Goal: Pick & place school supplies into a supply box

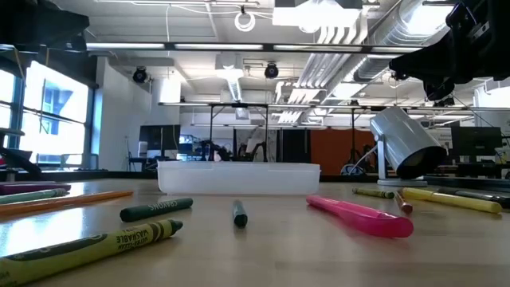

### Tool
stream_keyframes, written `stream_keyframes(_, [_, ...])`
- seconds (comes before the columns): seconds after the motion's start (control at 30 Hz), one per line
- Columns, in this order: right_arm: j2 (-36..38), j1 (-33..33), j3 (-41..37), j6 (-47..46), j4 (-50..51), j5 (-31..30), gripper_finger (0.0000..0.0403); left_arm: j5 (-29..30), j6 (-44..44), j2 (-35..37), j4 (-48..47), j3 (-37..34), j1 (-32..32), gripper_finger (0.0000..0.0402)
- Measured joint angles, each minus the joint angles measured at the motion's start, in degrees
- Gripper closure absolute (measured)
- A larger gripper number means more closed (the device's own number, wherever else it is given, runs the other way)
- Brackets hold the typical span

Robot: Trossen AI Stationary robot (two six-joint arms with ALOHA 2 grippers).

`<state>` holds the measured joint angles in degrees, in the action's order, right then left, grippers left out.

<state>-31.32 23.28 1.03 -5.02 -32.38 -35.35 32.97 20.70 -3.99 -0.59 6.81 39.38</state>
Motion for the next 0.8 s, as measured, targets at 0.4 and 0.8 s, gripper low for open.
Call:
stream_keyframes(0.4, [0.00,-0.01,0.00,0.02,0.00,0.00,0.0402,0.00,0.00,-0.01,0.01,0.00,0.01,0.0355])
stream_keyframes(0.8, [0.00,0.01,0.00,-0.01,-0.01,0.01,0.0402,0.37,1.54,0.00,0.01,0.00,0.01,0.0355])
